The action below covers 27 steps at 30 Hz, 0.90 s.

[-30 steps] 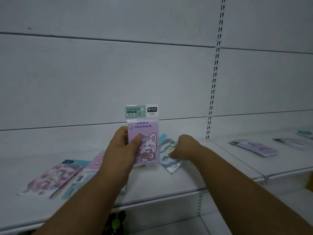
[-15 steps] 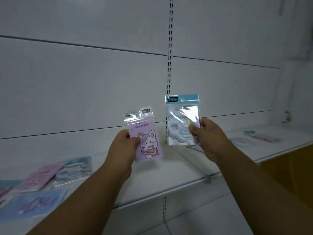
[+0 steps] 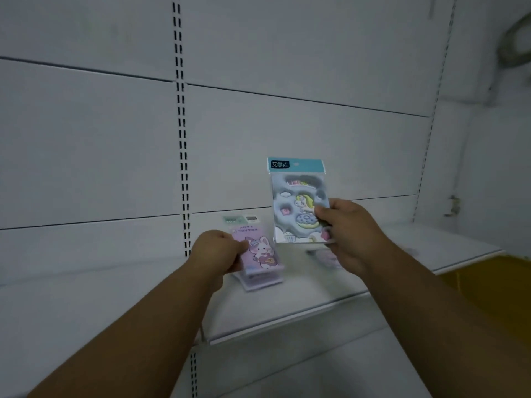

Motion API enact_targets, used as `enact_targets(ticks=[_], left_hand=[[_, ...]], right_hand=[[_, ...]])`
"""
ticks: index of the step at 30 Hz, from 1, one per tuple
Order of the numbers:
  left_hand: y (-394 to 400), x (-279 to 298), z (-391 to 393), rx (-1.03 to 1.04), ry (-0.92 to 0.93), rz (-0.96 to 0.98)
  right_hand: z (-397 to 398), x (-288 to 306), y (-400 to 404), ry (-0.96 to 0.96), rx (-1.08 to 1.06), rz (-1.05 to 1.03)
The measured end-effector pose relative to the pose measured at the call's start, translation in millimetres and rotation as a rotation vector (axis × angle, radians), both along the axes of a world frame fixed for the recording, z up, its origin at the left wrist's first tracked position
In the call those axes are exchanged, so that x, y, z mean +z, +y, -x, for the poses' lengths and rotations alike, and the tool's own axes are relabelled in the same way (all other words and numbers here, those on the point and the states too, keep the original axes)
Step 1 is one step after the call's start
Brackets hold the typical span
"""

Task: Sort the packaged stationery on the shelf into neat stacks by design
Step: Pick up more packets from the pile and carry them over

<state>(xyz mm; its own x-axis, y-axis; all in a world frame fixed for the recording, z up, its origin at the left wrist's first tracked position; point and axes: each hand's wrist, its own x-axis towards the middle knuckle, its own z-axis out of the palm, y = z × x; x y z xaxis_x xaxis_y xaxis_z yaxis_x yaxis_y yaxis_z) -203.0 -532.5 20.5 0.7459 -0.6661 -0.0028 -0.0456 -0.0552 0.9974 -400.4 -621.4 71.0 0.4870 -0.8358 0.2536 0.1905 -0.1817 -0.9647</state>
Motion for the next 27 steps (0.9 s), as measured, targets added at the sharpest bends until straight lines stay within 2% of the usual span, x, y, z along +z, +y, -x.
enact_targets(ticks=[6,12,16,18,20,22,23,25,27], left_hand=[[-29,-23,4,0.094,-0.214,-0.230],[-33,-27,-3,0.181,-0.550,-0.577],[-33,-20,-7,0.158,-0.720,-0.678],[-35,-15,-6,0.210,-0.800,-0.593],[-42,-2,0,0.209,-0.676,-0.312],[-54,17,15,0.058,-0.259,0.086],[-60,27,23,-0.024,-0.078,0.214],[-79,37,38,-0.127,0.052,0.291],[-106,36,51,-0.164,0.031,0.277]], right_hand=[[2,-13,-30,0.012,0.083,-0.081],[-10,-16,-36,0.023,0.107,-0.075],[-16,-14,-38,0.051,0.096,-0.041],[-18,-13,-42,0.079,0.077,-0.003],[-15,-14,-47,0.119,0.056,0.063],[-6,-15,-54,0.184,0.029,0.175],[0,-15,-58,0.217,0.024,0.211],[18,-15,-70,0.261,0.014,0.224],[38,-13,-88,0.311,-0.048,0.242]])
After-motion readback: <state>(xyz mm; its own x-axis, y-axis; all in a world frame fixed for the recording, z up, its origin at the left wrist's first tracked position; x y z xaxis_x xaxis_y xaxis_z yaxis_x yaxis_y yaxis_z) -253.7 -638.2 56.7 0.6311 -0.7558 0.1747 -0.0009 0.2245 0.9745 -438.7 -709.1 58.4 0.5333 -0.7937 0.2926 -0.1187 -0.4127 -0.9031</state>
